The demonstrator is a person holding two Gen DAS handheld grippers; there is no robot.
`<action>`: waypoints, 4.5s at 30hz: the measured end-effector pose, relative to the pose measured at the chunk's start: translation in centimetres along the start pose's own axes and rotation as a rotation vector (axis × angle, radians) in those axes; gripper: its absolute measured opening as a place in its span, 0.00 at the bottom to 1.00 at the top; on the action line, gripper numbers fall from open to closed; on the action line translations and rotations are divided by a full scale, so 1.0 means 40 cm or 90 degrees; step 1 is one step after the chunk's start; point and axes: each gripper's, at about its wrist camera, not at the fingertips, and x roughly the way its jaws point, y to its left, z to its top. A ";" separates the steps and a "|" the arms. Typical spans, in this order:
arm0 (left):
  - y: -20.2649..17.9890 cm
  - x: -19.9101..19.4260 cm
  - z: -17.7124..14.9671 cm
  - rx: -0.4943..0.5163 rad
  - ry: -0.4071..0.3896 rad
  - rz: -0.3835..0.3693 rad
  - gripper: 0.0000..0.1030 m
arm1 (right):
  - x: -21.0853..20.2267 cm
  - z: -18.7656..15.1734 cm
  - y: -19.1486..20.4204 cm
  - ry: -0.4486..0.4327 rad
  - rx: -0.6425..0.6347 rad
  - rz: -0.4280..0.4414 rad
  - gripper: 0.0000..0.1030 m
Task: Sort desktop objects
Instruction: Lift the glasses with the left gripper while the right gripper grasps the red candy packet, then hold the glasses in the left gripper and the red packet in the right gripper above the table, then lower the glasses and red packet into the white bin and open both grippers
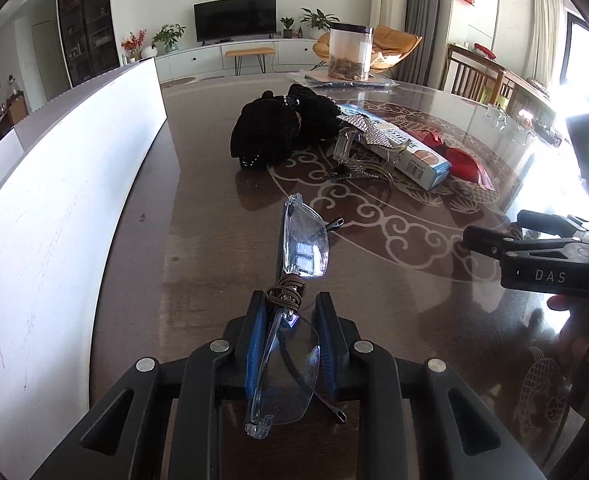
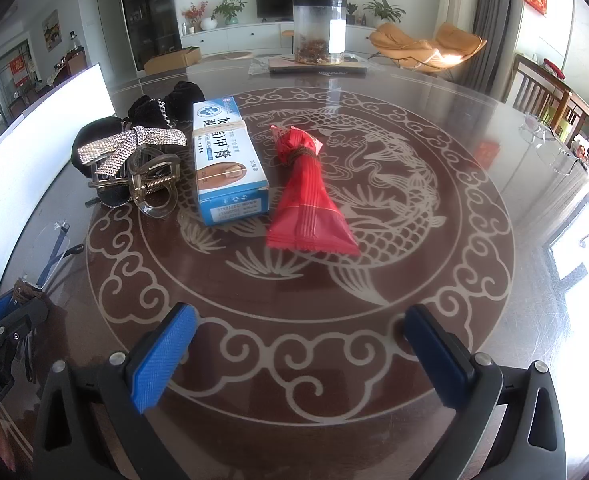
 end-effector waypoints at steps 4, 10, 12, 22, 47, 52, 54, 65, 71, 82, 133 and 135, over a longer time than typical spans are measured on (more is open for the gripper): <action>-0.001 0.000 0.000 0.000 0.000 -0.001 0.24 | 0.016 0.034 -0.019 0.031 -0.040 0.044 0.98; -0.003 -0.002 -0.004 -0.002 0.000 -0.003 0.24 | 0.064 0.138 -0.051 0.048 -0.046 0.035 0.74; -0.005 -0.001 -0.004 -0.003 0.000 -0.005 0.24 | 0.089 0.157 -0.038 0.062 -0.064 0.039 0.44; -0.002 -0.002 -0.006 -0.013 -0.001 -0.015 0.24 | -0.074 -0.016 -0.011 0.014 -0.045 0.069 0.31; 0.015 0.044 0.007 0.006 0.044 0.008 1.00 | -0.085 -0.112 0.042 0.005 -0.103 0.075 1.00; 0.015 0.042 0.007 0.006 0.043 0.008 1.00 | -0.084 -0.110 0.041 0.004 -0.100 0.074 1.00; 0.015 0.042 0.007 0.006 0.043 0.007 1.00 | -0.083 -0.110 0.042 0.005 -0.101 0.074 1.00; 0.015 0.042 0.007 0.006 0.043 0.007 1.00 | -0.084 -0.110 0.042 0.004 -0.100 0.074 1.00; 0.015 0.040 0.005 0.006 0.043 0.007 1.00 | -0.084 -0.111 0.042 0.004 -0.100 0.074 1.00; 0.011 0.038 0.002 0.007 0.042 0.006 1.00 | -0.085 -0.111 0.042 0.004 -0.100 0.074 1.00; 0.045 -0.220 0.060 -0.049 0.013 -0.152 0.18 | -0.257 0.011 0.072 0.091 -0.128 0.100 0.20; 0.085 -0.300 0.076 -0.074 -0.025 -0.174 0.18 | -0.302 0.057 0.114 0.064 -0.141 0.113 0.20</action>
